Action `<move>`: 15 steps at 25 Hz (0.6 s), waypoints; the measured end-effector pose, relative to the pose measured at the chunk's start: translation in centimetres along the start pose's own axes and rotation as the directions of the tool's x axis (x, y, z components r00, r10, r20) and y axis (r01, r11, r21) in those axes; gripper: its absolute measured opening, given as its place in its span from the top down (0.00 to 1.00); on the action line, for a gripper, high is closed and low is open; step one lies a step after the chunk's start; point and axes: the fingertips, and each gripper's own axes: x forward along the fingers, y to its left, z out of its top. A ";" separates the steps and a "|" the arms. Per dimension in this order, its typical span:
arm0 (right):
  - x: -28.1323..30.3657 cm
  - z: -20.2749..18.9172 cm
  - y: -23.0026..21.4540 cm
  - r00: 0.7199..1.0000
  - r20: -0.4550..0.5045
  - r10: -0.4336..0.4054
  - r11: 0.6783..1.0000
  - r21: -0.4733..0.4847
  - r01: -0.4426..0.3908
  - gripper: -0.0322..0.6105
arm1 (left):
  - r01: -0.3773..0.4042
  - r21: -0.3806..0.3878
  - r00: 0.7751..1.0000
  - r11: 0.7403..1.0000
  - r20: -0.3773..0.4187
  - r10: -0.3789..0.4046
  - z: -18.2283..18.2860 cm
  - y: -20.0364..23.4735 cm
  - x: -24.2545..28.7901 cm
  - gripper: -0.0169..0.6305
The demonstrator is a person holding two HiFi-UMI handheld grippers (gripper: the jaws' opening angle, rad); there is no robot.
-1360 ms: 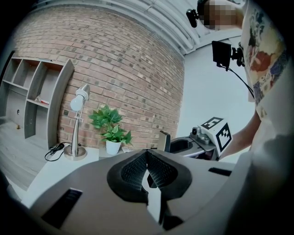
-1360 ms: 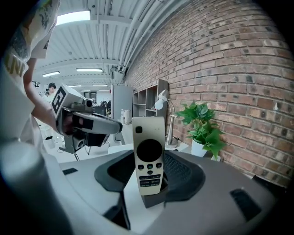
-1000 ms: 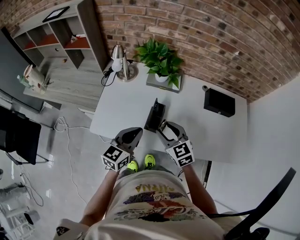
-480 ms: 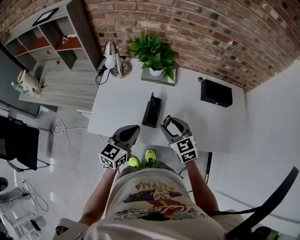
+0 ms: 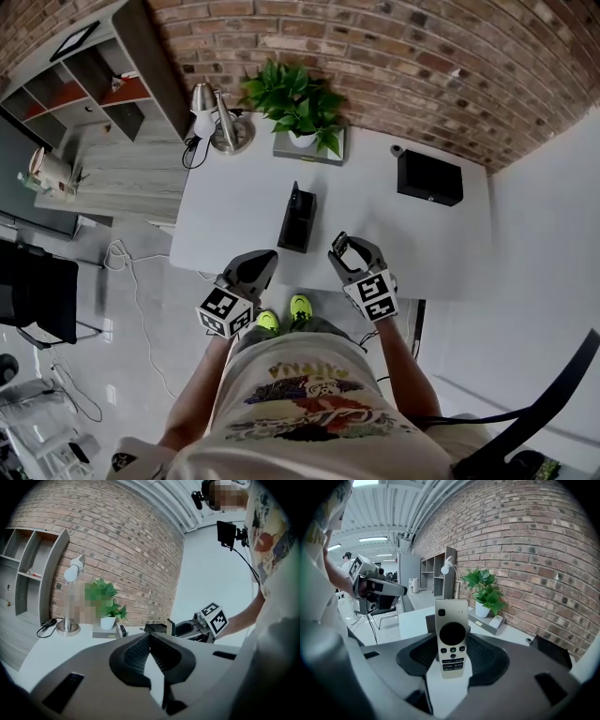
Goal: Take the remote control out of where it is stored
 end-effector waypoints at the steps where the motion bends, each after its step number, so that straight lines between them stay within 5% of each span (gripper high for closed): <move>1: 0.0 -0.5 -0.2 1.000 -0.010 -0.001 1.000 0.002 0.001 0.64 | -0.001 -0.002 1.000 1.000 -0.003 0.001 -0.1 -0.1 0.2 0.97; 15: -0.1 -4.7 -2.5 0.996 -0.083 0.018 0.999 0.052 -0.013 0.64 | -0.018 -0.029 0.998 0.999 -0.057 0.016 -2.3 -1.5 3.1 0.97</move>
